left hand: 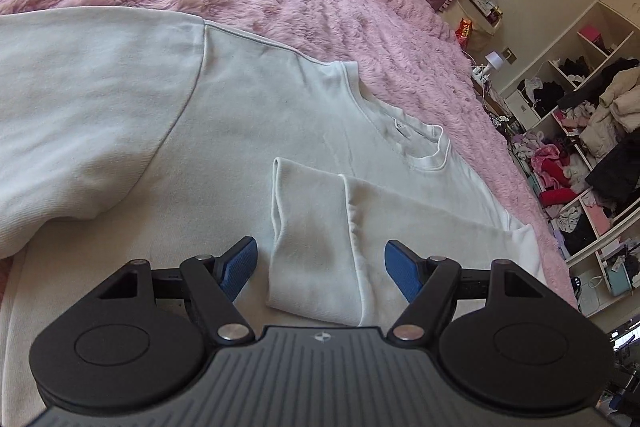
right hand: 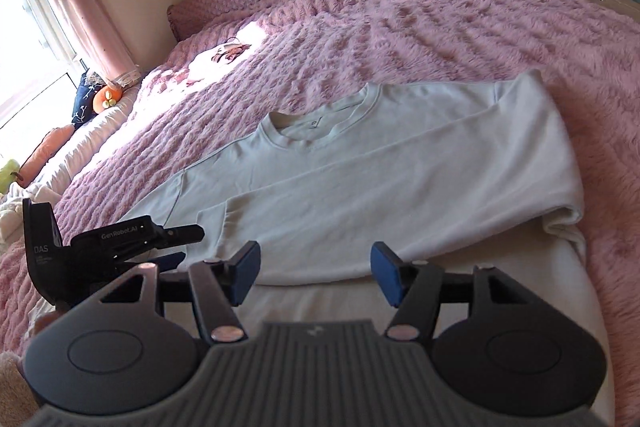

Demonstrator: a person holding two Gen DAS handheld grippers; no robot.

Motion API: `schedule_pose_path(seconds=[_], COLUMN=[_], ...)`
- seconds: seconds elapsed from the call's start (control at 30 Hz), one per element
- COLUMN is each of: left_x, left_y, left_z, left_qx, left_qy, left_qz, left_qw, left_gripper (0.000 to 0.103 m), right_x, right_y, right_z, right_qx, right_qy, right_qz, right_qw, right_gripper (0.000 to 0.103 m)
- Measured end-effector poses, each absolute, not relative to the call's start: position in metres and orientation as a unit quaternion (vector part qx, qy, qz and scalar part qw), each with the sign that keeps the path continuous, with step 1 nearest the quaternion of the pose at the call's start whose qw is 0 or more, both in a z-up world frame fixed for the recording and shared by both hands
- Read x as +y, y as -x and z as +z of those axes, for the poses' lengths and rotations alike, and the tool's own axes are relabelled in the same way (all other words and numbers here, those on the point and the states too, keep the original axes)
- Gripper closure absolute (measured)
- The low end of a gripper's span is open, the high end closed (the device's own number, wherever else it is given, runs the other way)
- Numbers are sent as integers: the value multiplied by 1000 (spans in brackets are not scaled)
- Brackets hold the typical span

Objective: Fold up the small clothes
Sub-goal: 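Lift the cuff with the right tool and fold the sleeve across the body, then grasp the other sleeve cuff with the left tool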

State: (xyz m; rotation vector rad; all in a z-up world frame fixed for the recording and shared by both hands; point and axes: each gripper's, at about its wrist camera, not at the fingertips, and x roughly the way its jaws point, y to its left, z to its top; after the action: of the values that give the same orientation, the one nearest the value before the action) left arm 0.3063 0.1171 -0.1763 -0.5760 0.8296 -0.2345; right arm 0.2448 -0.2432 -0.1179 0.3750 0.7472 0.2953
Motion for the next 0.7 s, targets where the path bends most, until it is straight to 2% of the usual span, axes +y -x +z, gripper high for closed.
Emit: schedule_pose_path(seconds=[0.07, 0.1, 0.13, 0.17, 0.27, 0.43, 0.5, 0.57, 0.7], left_x=[115, 115, 114, 114, 109, 127, 138, 150, 181], left_y=[-312, -314, -315, -316, -309, -278, -271, -272, -279], left_z=[-178, -179, -179, -180, -167, -120, -111, -110, -141], left_qx=[399, 400, 401, 403, 377, 279, 260, 258, 298], left_qy=[285, 285, 284, 288, 275, 282, 289, 284, 315], left_qz=[-113, -113, -116, -125, -134, -145, -133, -108, -47], left_qw=[864, 864, 863, 860, 874, 906, 912, 917, 900], left_gripper=[41, 65, 83, 96, 97, 97, 97, 97, 97], right_x=[-260, -265, -271, -274, -284, -281, -279, -277, -271], right_y=[-240, -242, -241, -241, -238, -239, -240, -241, -244], right_z=[-120, -120, -122, -123, -125, -125, -126, -129, -135], right_qx=[361, 363, 364, 365, 361, 346, 344, 346, 343], right_qy=[-185, -189, -193, -196, -190, -120, -100, -77, -39], right_qz=[122, 113, 105, 101, 81, 37, 23, 4, -14], right_qw=[906, 905, 905, 905, 909, 930, 933, 935, 939], right_gripper=[45, 45, 45, 45, 45, 44, 41, 40, 40])
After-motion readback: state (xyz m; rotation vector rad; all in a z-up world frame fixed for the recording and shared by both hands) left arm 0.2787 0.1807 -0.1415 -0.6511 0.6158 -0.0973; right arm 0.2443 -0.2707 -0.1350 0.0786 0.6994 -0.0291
